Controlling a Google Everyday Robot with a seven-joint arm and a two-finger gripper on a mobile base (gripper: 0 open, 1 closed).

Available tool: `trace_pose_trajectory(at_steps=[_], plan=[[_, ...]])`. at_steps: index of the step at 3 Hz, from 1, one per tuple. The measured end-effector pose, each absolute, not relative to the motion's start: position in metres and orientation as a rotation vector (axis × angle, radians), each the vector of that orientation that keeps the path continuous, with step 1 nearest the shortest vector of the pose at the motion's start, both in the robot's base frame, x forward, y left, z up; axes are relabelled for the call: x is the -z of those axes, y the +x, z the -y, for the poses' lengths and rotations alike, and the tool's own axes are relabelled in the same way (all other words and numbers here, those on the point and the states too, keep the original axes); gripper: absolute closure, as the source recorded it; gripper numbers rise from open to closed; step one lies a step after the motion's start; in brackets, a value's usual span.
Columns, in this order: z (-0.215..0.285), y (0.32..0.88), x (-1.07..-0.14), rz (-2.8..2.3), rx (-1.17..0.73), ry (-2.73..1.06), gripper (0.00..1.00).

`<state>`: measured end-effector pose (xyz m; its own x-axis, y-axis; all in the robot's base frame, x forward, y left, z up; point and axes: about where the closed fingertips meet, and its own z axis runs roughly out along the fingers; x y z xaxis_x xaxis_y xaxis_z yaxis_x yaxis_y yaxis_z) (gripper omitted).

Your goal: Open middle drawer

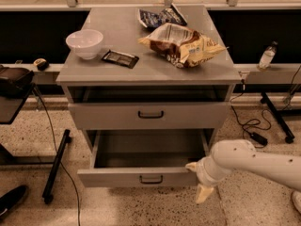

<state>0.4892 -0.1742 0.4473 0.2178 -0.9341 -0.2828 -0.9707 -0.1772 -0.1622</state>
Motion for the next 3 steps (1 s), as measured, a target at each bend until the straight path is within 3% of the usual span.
trace_pose_trajectory(at_steps=[1,3], plan=[[0.182,0.442,-0.457,-1.734,-0.235,-2.256,0.09],[0.188,0.373,-0.493,-1.683,-0.324,-2.333,0.07]])
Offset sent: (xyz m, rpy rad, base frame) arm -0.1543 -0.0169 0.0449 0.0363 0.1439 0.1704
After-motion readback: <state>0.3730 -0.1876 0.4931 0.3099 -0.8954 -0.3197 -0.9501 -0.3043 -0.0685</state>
